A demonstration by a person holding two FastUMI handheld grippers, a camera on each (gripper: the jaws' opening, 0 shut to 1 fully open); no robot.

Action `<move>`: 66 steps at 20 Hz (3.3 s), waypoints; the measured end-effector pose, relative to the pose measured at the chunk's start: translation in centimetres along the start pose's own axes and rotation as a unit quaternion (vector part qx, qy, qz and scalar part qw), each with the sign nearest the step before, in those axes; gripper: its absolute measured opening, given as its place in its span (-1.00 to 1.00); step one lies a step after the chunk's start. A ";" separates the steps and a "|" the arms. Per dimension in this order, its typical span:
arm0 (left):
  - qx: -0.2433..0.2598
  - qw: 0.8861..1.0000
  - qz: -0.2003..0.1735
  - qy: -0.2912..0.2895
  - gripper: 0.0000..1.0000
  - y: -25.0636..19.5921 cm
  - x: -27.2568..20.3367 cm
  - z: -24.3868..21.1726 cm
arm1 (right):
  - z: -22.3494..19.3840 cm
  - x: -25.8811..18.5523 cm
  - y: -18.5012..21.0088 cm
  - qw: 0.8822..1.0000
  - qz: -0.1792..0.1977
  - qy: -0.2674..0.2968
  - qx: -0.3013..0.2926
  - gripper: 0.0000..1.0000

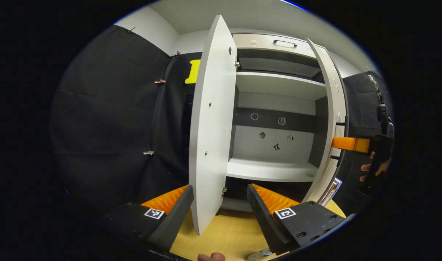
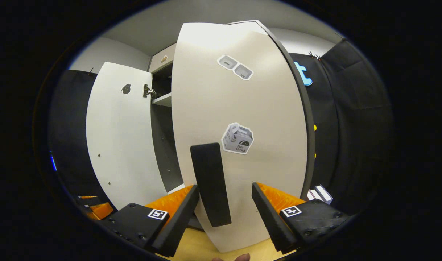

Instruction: Grasp the bottle in the cabinet with the left hand and place it on the coaster, then close the right door with the right hand and the left door with the left hand.

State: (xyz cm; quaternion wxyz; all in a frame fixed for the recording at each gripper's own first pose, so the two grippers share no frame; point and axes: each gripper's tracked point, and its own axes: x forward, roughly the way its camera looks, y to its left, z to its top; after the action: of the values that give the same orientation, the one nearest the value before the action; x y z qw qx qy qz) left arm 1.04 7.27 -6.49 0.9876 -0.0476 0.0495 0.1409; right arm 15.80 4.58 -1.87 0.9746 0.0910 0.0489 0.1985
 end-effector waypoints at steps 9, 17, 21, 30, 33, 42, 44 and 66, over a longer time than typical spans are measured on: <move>-0.014 1.000 0.016 -0.022 0.89 4.3 -0.3 3.0 | -0.3 2.0 0.5 1.000 -0.020 -0.003 -0.011 0.94; -0.011 0.999 0.042 -0.022 0.89 11.3 1.8 4.9 | 0.3 -2.9 -0.1 0.998 -0.066 -0.012 -0.021 0.96; 0.004 0.999 0.036 -0.011 0.89 12.8 4.2 5.0 | 0.5 -6.3 -0.8 0.994 -0.103 -0.018 -0.028 0.96; 0.027 0.999 -0.014 -0.012 0.87 10.2 5.9 4.8 | 0.7 -11.8 -2.1 0.985 -0.169 -0.025 -0.034 0.95; 0.019 0.999 -0.030 -0.007 0.89 8.7 5.7 4.5 | 0.8 -12.9 -2.3 0.983 -0.179 -0.025 -0.034 0.95; 0.002 0.997 -0.083 0.007 0.87 2.2 5.5 3.8 | 1.7 -14.5 -3.9 0.981 -0.191 -0.024 -0.036 0.95; 0.000 0.996 -0.092 0.006 0.88 0.5 5.8 3.8 | 1.8 -14.7 -4.5 0.981 -0.189 -0.025 -0.038 0.95; 0.001 0.991 -0.135 0.000 0.94 -13.7 11.7 3.4 | 2.1 -13.8 -9.3 0.985 -0.166 -0.014 -0.030 0.95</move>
State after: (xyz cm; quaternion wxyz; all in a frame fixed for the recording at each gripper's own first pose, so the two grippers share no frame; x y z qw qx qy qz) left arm 16.38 -2.28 -3.35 0.9977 -0.0530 0.0429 0.0059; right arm 6.97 -9.57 -0.79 0.9970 0.0550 0.0437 0.0336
